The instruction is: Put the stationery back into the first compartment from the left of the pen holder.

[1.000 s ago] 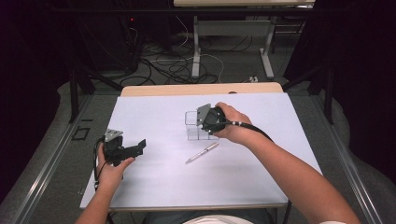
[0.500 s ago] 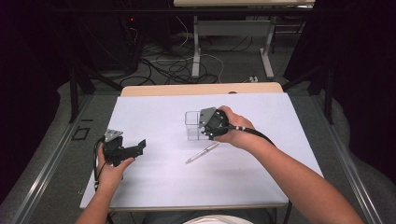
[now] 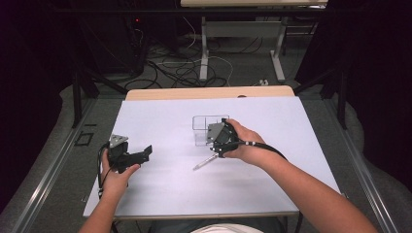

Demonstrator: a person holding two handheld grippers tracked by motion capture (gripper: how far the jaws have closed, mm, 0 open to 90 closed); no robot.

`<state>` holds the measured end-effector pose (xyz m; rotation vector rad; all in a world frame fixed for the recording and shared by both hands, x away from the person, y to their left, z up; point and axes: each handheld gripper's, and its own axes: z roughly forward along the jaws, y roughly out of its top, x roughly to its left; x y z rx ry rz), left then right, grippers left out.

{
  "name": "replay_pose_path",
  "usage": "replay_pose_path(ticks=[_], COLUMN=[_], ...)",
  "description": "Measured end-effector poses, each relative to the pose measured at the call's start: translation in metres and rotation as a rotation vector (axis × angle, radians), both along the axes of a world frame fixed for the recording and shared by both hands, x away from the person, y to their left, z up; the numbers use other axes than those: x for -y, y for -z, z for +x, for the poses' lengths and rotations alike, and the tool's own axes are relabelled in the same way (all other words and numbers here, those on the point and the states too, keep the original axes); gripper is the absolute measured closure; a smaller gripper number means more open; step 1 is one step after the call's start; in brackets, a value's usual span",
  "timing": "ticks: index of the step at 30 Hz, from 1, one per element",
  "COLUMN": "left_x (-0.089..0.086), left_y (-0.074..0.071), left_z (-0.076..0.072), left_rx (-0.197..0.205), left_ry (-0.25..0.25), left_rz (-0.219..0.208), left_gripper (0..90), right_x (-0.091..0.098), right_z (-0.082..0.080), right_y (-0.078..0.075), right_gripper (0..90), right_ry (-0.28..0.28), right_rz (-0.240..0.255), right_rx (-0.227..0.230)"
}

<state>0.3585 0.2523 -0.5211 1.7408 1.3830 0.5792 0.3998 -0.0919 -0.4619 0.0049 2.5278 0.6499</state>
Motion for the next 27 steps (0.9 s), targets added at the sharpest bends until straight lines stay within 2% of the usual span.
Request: replay_pose_path(ticks=[8,9,10,11,12,14,19,23,27], left_x=[0.0,0.0,0.0,0.0,0.0,0.0,0.0,0.0,0.0], left_y=[0.0,0.0,0.0,0.0,0.001,0.0,0.0,0.001,0.001], left_z=[0.0,0.0,0.0,0.0,0.0,-0.001,-0.001,0.0,0.0], left_rx=[0.001,-0.001,0.0,-0.001,0.002,0.001,0.0,0.004,0.001], left_ry=[-0.005,-0.004,-0.005,-0.005,-0.006,-0.001,0.002,-0.003,0.0], left_rz=[-0.003,-0.005,-0.005,-0.005,-0.004,-0.001,0.003,-0.002,0.0], left_gripper=[1.0,1.0,1.0,1.0,1.0,1.0,1.0,1.0,1.0], right_x=[-0.006,-0.007,-0.009,-0.01,-0.012,-0.014,-0.021,-0.025,-0.03], right_z=[-0.001,-0.002,-0.003,-0.003,-0.004,-0.005,-0.006,-0.007,-0.007], right_y=[0.008,0.007,0.008,0.011,0.012,0.014,0.02,0.027,0.032], right_gripper=[39.2,41.3,43.9,45.1,45.6,47.2,48.7,48.7,52.6], right_ry=[-0.071,-0.07,-0.071,-0.087,-0.095,-0.109,-0.128,-0.12,-0.117], right_rz=[-0.027,-0.073,-0.077,-0.065,-0.073,-0.094,-0.109,-0.12,-0.161], right_rx=[0.003,-0.022,-0.026,-0.008,-0.02,-0.013,0.003,-0.017,-0.038])
